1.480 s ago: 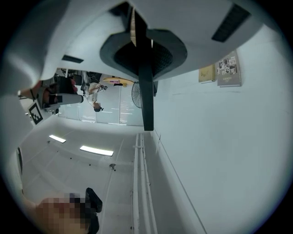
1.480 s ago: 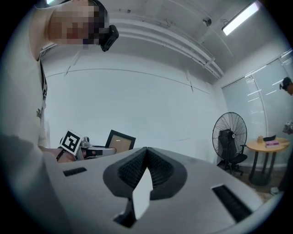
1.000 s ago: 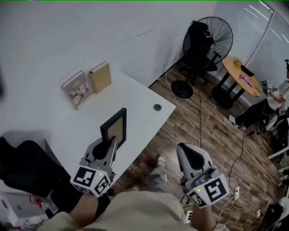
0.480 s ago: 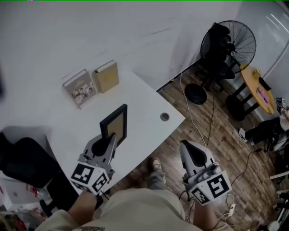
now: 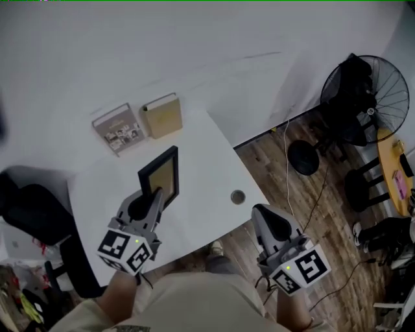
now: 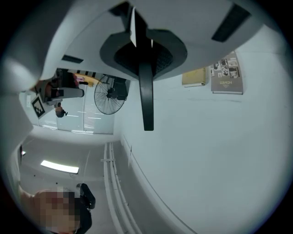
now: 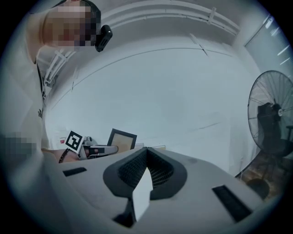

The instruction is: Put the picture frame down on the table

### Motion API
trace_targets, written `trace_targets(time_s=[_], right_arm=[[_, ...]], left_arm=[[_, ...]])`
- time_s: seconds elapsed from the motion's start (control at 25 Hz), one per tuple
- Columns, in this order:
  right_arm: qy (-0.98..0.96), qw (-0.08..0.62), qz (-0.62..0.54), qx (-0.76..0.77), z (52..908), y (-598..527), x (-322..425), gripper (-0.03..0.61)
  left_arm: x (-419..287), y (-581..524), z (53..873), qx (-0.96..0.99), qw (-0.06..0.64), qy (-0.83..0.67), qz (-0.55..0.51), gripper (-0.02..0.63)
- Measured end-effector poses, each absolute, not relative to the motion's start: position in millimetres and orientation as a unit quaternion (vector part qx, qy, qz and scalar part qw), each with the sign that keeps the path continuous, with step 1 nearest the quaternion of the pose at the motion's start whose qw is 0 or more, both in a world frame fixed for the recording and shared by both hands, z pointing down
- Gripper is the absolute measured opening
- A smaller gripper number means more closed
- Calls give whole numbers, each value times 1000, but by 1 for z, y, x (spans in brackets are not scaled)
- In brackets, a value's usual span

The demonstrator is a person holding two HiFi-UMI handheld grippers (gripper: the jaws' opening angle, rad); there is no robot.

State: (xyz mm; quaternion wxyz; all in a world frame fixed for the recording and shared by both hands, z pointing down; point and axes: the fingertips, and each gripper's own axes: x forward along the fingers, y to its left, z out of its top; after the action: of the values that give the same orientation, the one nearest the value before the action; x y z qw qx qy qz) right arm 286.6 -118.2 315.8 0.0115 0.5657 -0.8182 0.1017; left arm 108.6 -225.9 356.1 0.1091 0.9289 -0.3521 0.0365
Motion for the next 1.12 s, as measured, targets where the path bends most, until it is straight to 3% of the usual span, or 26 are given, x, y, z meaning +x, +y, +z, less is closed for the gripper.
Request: trace_targets(time_s=[0.48, 1.12], right_arm=[[-873, 5, 114, 475, 328, -193, 342, 23], [-892, -11, 125, 434, 320, -198, 300, 23]], left_arm=[[161, -254, 351, 894, 86, -436, 60, 38], [121, -246, 335, 882, 87, -460, 48, 38]])
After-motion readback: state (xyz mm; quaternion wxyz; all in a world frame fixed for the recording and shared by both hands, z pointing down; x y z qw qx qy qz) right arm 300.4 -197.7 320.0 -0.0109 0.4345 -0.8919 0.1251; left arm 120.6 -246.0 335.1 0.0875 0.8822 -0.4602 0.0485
